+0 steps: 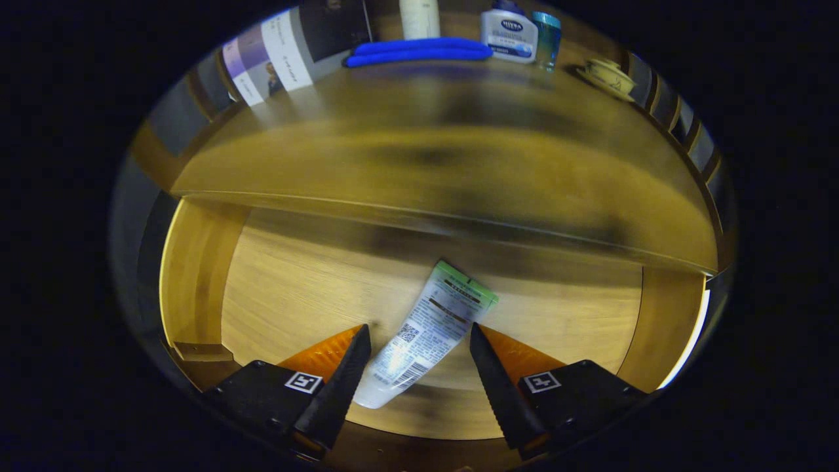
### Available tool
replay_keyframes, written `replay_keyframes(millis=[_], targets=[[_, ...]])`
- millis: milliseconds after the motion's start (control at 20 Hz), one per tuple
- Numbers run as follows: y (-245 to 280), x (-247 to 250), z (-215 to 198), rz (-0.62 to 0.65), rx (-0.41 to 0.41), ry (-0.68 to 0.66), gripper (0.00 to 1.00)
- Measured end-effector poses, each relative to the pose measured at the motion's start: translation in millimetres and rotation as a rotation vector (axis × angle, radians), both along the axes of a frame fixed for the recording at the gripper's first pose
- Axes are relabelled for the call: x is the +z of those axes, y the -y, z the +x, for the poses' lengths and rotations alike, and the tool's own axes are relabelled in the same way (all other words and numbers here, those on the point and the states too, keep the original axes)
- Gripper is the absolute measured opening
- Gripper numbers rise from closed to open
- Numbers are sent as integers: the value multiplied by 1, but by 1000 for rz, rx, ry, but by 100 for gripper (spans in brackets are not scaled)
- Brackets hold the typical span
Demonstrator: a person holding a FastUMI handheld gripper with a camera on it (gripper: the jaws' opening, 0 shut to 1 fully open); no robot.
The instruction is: Pull open the drawer, take out the items inside it, and place them on the countertop above the cabinet.
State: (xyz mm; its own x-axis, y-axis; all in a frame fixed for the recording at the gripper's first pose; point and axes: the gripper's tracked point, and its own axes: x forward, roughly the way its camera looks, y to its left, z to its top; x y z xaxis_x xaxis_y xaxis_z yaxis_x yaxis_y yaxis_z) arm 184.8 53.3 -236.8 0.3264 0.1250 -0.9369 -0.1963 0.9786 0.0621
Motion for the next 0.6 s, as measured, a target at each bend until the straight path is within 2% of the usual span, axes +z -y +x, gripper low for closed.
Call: replay_keyframes(millis=[200,350,550,600], targets=[[-4,-9,-1,-16,13,-32,86],[-8,-9,-9,-30,75,-61,56],[-8,-2,-11,-26,136,-10,36],[-9,-5,-7,-24,145,-7,26]])
